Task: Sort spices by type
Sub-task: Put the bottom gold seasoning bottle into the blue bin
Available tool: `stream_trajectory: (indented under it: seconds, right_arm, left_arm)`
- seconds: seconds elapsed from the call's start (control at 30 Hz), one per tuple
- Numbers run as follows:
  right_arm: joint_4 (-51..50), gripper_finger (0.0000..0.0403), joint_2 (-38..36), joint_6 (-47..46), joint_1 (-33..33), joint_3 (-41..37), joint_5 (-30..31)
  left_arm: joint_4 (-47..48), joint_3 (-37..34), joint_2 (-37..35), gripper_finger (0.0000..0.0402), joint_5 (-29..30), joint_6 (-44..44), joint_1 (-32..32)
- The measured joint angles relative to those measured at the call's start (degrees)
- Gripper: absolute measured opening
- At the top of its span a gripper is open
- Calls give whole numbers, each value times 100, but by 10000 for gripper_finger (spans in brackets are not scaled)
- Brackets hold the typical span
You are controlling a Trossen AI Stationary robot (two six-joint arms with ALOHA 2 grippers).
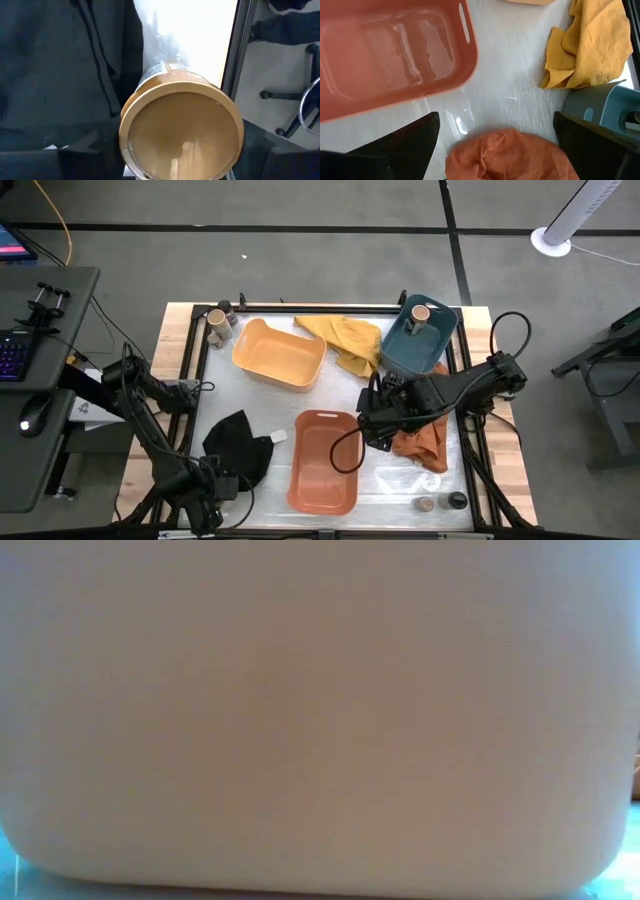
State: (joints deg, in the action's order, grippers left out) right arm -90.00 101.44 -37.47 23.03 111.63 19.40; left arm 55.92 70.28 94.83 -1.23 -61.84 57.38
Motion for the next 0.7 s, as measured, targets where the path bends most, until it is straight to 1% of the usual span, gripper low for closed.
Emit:
stream_trajectory:
  seconds: [0.07,0.2,0.3,0.4,0.5,0.6,0.7]
  right_arm:
    - [6,387,-108,-5,0,2,15]
    - [29,387,-356,-267,0,2,18]
    - [66,387,-560,-533,27,2,164]
    - [77,387,-715,-817,89,4,553]
    - [64,387,-825,-1178,116,4,976]
    - [0,387,-942,-1739,85,4,1616]
    - [2,387,-1088,-2375,-54,4,2328]
  left_arm:
    - [81,63,-118,239,0,94,-131]
    - [412,305,-577,239,61,353,-452]
    - [893,555,-1009,239,522,607,-751]
    - [1154,825,-1433,239,1204,949,-1244]
    - [1122,1033,-1683,239,1782,1515,-1962]
    - [892,1157,-1753,239,2121,2436,-2799]
    - [283,1163,-1652,239,2280,3584,-3644]
